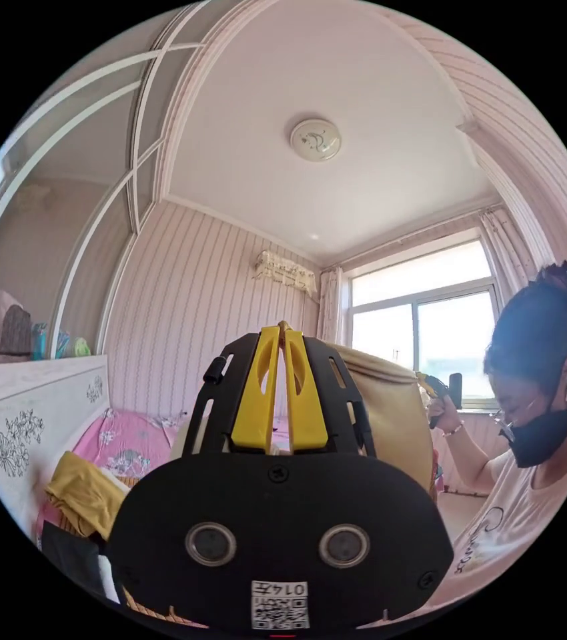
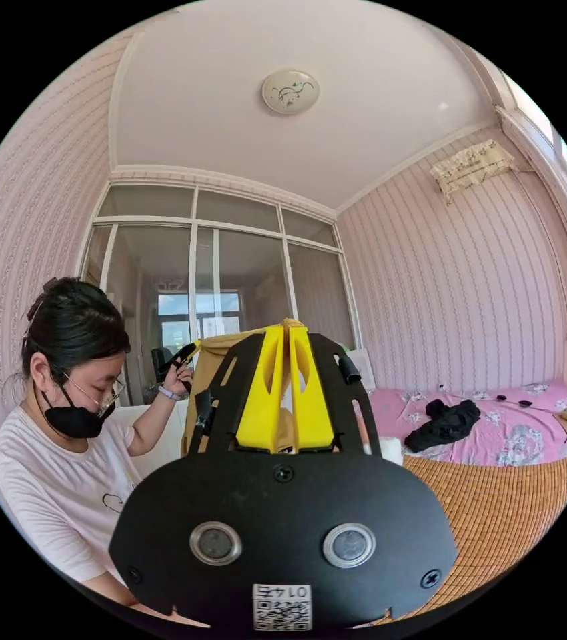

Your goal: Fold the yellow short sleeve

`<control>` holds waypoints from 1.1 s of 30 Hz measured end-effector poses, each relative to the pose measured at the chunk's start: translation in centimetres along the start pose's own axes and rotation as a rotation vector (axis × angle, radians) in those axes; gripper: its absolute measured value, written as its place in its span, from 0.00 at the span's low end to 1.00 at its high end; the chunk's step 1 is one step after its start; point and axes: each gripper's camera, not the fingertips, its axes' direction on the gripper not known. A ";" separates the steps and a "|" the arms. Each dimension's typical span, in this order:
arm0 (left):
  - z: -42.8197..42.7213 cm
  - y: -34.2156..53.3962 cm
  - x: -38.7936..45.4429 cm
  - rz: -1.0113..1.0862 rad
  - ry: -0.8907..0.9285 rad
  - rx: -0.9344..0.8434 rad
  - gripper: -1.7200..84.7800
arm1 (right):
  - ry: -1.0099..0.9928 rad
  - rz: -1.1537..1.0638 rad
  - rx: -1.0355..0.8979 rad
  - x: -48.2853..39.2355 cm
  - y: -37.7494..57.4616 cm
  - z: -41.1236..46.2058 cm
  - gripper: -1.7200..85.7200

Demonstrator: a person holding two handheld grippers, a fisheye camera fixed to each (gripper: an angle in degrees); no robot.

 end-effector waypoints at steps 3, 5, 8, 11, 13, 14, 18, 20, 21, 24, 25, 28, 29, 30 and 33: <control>6.2 3.3 -2.7 -0.078 -0.076 -0.197 0.01 | 0.075 0.192 -0.116 6.7 3.6 3.8 0.02; 10.1 5.3 -4.1 -0.111 -0.117 -0.308 0.01 | 0.166 0.296 -0.197 10.8 5.4 5.9 0.02; 16.5 6.9 -6.0 -0.211 -0.101 -0.422 0.01 | 0.199 0.449 -0.184 16.1 5.0 8.1 0.02; 21.0 3.9 -5.4 -0.180 -0.137 -0.382 0.01 | 0.223 0.321 -0.045 16.3 -1.1 8.9 0.02; 22.4 0.6 -3.9 -0.096 -0.119 -0.255 0.01 | 0.245 0.178 0.065 14.8 -4.4 8.3 0.03; 22.7 0.0 -3.6 -0.077 -0.116 -0.235 0.01 | 0.265 0.108 0.114 14.0 -5.6 7.9 0.03; 24.8 1.4 -3.5 -0.005 -0.095 -0.283 0.01 | 0.290 0.051 0.063 15.0 -2.2 7.7 0.03; 26.1 4.6 -4.4 -0.011 -0.117 -0.399 0.01 | 0.295 0.105 -0.043 16.8 2.1 8.3 0.03; 26.9 7.2 -5.2 -0.018 -0.142 -0.492 0.01 | 0.321 0.161 -0.126 18.2 5.6 8.8 0.03; 29.2 14.9 -7.3 -0.061 -0.172 -0.731 0.01 | 0.397 0.364 -0.338 22.4 15.4 10.1 0.03; 30.2 18.1 -8.1 -0.116 -0.155 -0.824 0.01 | 0.415 0.411 -0.383 23.3 17.3 10.4 0.03; 32.0 25.1 -9.2 -0.188 -0.162 -0.989 0.01 | 0.459 0.585 -0.528 26.3 25.9 11.5 0.03; 32.2 26.3 -9.4 -0.203 -0.172 -1.026 0.01 | 0.456 0.677 -0.567 27.1 28.6 11.6 0.03; 32.5 28.6 -9.6 -0.228 -0.188 -1.091 0.01 | 0.445 0.744 -0.596 27.4 30.8 11.5 0.03; 32.3 32.3 -9.9 -0.293 -0.168 -1.233 0.01 | 0.434 0.757 -0.690 26.9 33.8 11.3 0.03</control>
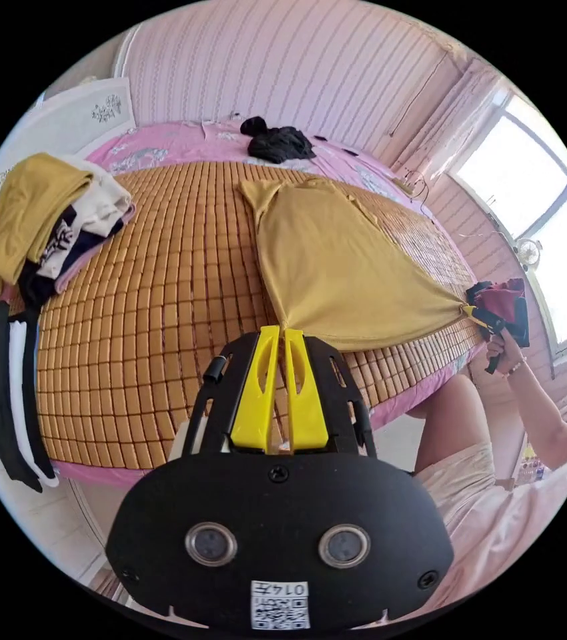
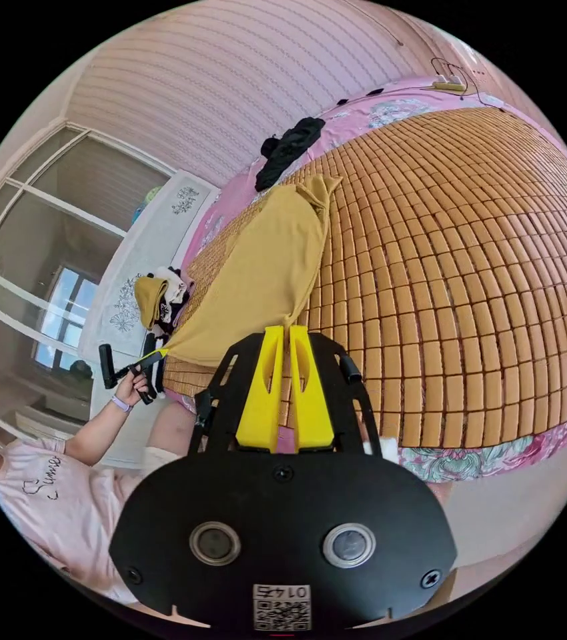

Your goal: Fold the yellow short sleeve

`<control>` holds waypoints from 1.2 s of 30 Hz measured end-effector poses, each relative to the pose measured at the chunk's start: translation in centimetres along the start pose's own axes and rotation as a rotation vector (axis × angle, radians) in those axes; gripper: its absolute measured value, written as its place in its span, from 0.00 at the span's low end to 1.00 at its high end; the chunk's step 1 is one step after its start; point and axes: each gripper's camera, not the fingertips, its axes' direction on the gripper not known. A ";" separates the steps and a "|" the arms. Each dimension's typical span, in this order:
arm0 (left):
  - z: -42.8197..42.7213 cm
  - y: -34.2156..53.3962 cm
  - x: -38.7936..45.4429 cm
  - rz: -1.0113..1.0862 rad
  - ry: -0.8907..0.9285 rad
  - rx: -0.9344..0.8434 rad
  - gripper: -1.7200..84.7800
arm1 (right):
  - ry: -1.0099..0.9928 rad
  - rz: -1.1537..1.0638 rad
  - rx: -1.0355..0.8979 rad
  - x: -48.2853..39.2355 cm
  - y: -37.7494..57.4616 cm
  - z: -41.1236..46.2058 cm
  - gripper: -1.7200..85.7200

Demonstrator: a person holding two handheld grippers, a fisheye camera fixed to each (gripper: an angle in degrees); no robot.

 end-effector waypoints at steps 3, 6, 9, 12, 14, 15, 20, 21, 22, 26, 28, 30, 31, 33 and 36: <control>1.1 0.9 0.3 0.046 0.031 -0.134 0.01 | 0.053 -0.024 -0.104 0.4 1.9 1.1 0.03; 1.1 1.4 1.1 0.120 0.057 -0.244 0.01 | 0.077 -0.040 -0.171 0.4 3.6 1.7 0.03; 0.8 1.4 1.0 0.125 0.090 -0.303 0.02 | 0.090 -0.044 -0.198 0.0 4.7 2.1 0.04; -0.6 0.6 -0.1 0.089 0.056 -0.276 0.03 | 0.199 -0.054 -0.208 -0.4 4.9 2.2 0.06; -1.7 -0.2 -0.9 0.075 0.043 -0.240 0.03 | 0.289 -0.065 -0.170 -0.8 4.4 1.9 0.08; -2.3 -0.9 -1.4 0.069 0.035 -0.214 0.04 | 0.323 -0.087 -0.138 -1.2 3.9 1.7 0.09; -2.7 -5.6 -2.8 0.075 -0.018 -0.158 0.05 | 0.364 -0.195 -0.070 -2.8 -1.2 3.1 0.11; -2.4 -7.3 -2.7 0.094 -0.025 -0.144 0.05 | 0.363 -0.227 -0.061 -3.4 -3.1 3.9 0.12; -2.0 -9.2 -2.4 0.124 -0.031 -0.127 0.05 | 0.364 -0.244 -0.054 -3.6 -4.1 4.4 0.12; -0.5 -15.7 -1.1 0.213 -0.078 -0.055 0.06 | 0.413 -0.323 0.010 -4.8 -12.1 8.2 0.12; 1.2 -20.4 -0.3 0.236 -0.128 -0.015 0.07 | 0.424 -0.311 0.014 -4.4 -15.7 10.2 0.12; 2.6 -23.8 0.3 0.263 -0.140 0.015 0.08 | 0.397 -0.284 0.003 -3.6 -19.9 12.8 0.12; 3.7 -26.0 0.7 0.276 -0.149 0.026 0.08 | 0.386 -0.276 -0.006 -3.4 -20.8 13.3 0.13; 5.4 -29.2 0.9 0.276 -0.155 0.031 0.08 | 0.353 -0.220 -0.026 -2.2 -23.7 15.1 0.14; 8.3 -34.0 1.2 0.254 -0.158 0.010 0.09 | 0.407 -0.210 -0.026 -0.8 -25.3 16.9 0.14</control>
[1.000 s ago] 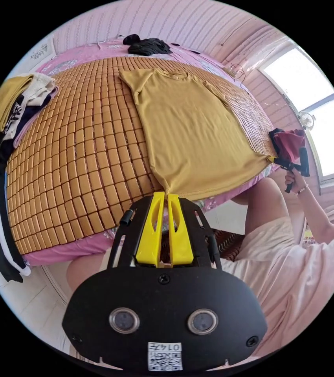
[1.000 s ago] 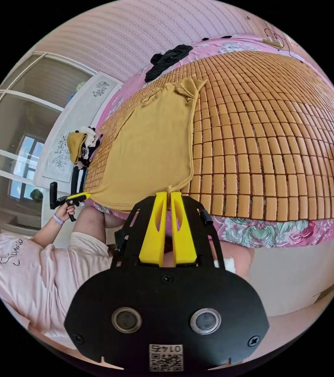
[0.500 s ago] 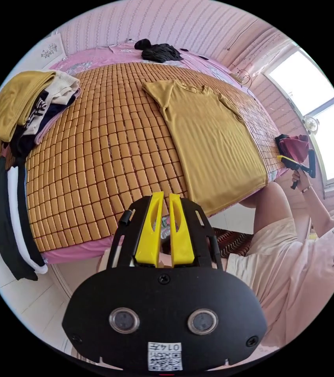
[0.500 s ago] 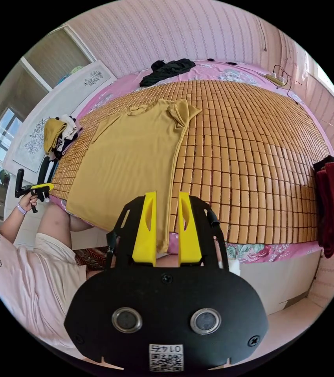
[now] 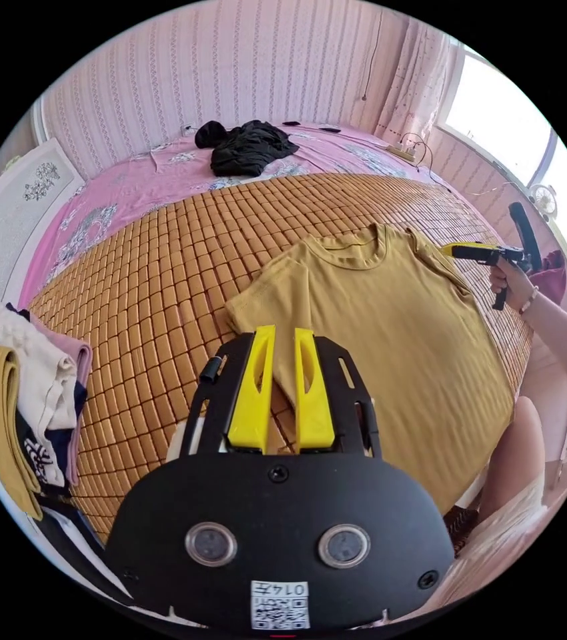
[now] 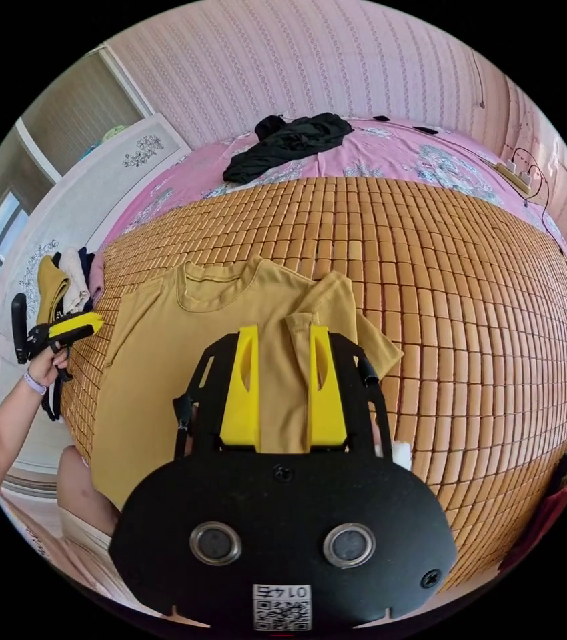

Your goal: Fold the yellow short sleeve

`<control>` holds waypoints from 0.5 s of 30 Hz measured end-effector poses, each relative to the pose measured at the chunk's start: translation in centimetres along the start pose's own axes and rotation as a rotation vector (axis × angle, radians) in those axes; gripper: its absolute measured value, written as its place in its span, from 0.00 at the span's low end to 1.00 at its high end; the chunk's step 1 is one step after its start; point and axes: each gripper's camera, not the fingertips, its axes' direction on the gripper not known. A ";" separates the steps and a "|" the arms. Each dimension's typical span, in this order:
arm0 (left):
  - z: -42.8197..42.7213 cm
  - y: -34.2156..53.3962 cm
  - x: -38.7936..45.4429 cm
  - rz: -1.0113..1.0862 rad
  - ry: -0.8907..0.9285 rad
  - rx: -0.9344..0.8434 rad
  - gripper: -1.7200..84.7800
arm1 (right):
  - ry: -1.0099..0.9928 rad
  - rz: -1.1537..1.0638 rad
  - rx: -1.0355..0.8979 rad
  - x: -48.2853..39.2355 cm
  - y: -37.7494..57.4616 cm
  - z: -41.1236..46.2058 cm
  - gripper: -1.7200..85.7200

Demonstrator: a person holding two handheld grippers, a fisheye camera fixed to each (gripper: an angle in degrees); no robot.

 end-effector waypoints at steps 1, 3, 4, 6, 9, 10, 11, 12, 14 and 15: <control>1.0 -1.6 0.0 0.003 -0.033 -0.012 0.09 | 0.015 -0.003 -0.015 0.2 -0.2 0.5 0.14; 2.3 -3.4 -0.1 -0.018 -0.117 -0.024 0.10 | 0.048 0.021 -0.066 1.5 -0.3 1.8 0.09; 2.9 -4.1 -0.5 -0.052 -0.146 -0.025 0.10 | 0.038 0.039 -0.057 2.0 -0.2 1.7 0.08; 3.4 -4.7 -1.3 -0.118 -0.150 -0.033 0.10 | -0.086 0.131 0.085 4.7 1.3 -0.6 0.05; 3.0 -4.9 -1.6 -0.140 -0.158 -0.014 0.11 | -0.216 0.183 0.259 7.9 4.1 -4.0 0.04; 3.0 -4.8 -1.5 -0.121 -0.161 -0.009 0.11 | -0.223 0.196 0.264 8.5 4.6 -4.5 0.03; 3.1 -4.7 -1.4 -0.117 -0.164 -0.016 0.11 | -0.219 0.220 0.285 9.6 5.7 -5.7 0.03; 3.5 -4.7 -1.3 -0.107 -0.160 -0.038 0.11 | -0.205 0.246 0.329 10.7 7.0 -7.2 0.03; 4.5 -4.7 -1.1 -0.104 -0.151 -0.090 0.10 | -0.141 0.338 0.388 12.4 9.5 -9.4 0.03; 4.7 -4.8 -0.9 -0.103 -0.153 -0.080 0.08 | -0.068 0.426 0.400 13.8 11.3 -10.4 0.04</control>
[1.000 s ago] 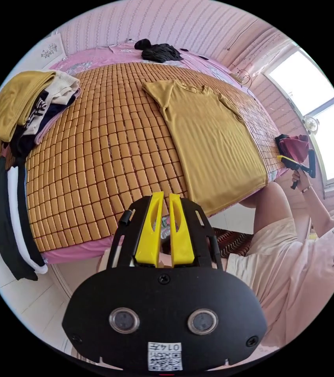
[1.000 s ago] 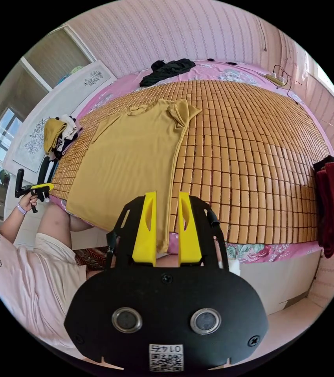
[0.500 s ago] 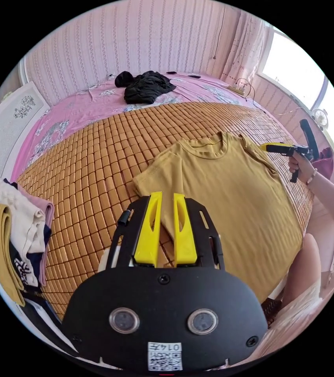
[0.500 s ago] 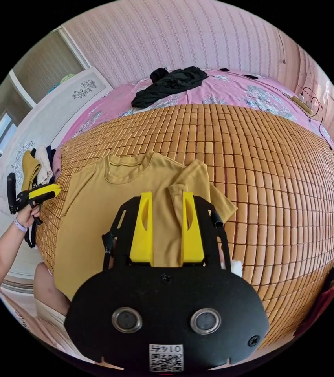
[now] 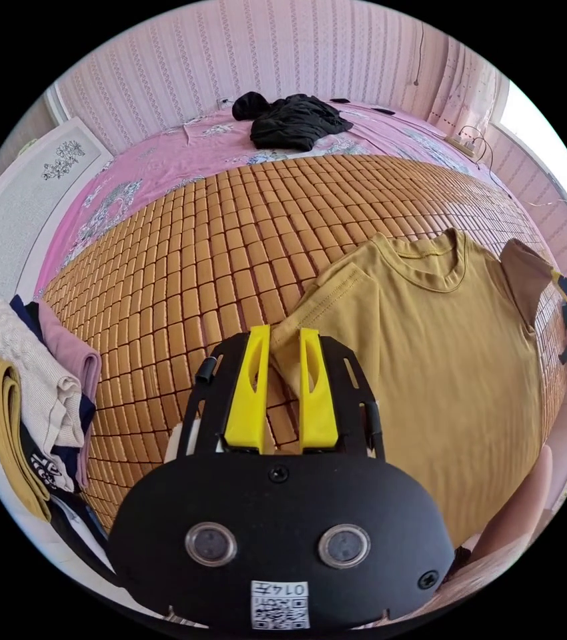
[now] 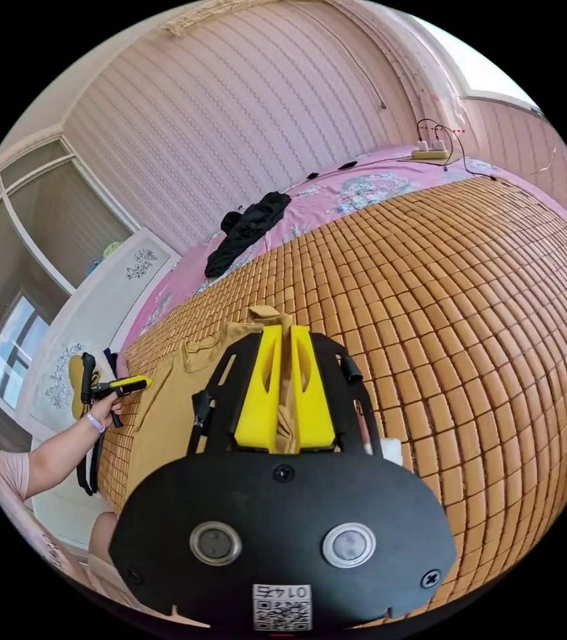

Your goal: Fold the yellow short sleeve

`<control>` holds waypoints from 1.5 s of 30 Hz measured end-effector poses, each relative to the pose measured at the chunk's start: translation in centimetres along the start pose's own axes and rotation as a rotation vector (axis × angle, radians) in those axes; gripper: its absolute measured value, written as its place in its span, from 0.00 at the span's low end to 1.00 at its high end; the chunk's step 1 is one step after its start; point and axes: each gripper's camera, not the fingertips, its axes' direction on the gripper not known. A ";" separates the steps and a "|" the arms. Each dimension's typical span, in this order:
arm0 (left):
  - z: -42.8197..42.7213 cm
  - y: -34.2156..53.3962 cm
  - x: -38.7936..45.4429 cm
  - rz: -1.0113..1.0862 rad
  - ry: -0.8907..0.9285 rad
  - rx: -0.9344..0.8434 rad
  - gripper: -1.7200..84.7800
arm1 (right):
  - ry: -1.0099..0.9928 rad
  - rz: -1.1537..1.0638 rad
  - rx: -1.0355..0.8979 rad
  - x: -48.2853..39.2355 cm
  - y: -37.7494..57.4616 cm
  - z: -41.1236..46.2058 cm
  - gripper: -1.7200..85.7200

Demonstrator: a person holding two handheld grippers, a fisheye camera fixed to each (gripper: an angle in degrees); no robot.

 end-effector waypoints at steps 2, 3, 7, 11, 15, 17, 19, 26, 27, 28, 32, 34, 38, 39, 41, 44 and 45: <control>-0.1 -0.1 0.3 0.014 0.002 0.011 0.04 | 0.104 0.097 -0.007 2.7 0.7 -1.3 0.04; -0.2 -0.2 0.3 -0.005 -0.013 0.010 0.03 | 0.122 0.147 -0.038 4.4 1.1 -1.4 0.04; -2.4 1.3 -1.0 -0.081 0.007 0.107 0.01 | 0.072 0.248 -0.118 7.9 1.8 -1.5 0.04; -4.0 4.5 -2.9 -0.187 0.004 0.164 0.01 | 0.168 0.219 -0.069 8.0 2.2 -3.0 0.04; -2.6 7.9 -5.2 -0.332 -0.022 0.048 0.01 | 0.368 0.054 -0.044 5.2 1.2 -3.1 0.05; -2.1 9.2 -6.1 -0.394 -0.005 0.022 0.01 | 0.342 -0.079 -0.032 3.5 0.7 -2.6 0.05; -2.9 10.3 -6.3 -0.431 -0.012 0.061 0.01 | 0.276 -0.213 -0.099 1.8 0.0 -1.1 0.07; -7.2 11.6 -0.7 -0.302 -0.092 0.243 0.01 | 0.244 -0.236 -0.366 2.9 -3.4 5.8 0.06; -7.8 11.8 0.5 -0.271 -0.129 0.255 0.01 | 0.221 -0.218 -0.335 3.5 -4.3 5.2 0.04; -8.5 12.2 1.2 -0.261 -0.144 0.278 0.01 | 0.210 -0.200 -0.326 4.0 -4.8 4.9 0.04; -10.2 12.6 2.5 -0.230 -0.024 0.353 0.01 | 0.092 0.076 -0.227 10.2 -8.8 2.2 0.03; -10.5 11.5 3.9 -0.173 0.054 0.361 0.01 | 0.087 0.179 -0.159 12.9 -9.5 0.8 0.03; -10.3 8.7 7.5 -0.022 0.120 0.372 0.01 | 0.148 0.187 -0.097 15.0 -8.0 -1.9 0.06; -10.0 7.5 9.0 0.034 0.144 0.369 0.01 | 0.160 0.123 -0.120 14.6 -7.0 -2.0 0.07; -9.2 5.5 11.3 0.118 0.205 0.353 0.01 | 0.158 0.046 -0.176 14.2 -5.2 -1.6 0.07; -7.7 1.9 16.1 0.275 0.276 0.325 0.01 | 0.072 -0.024 -0.286 14.2 -2.8 0.0 0.06; -7.2 0.4 18.2 0.324 0.283 0.316 0.01 | 0.072 -0.045 -0.281 14.3 -2.3 0.2 0.05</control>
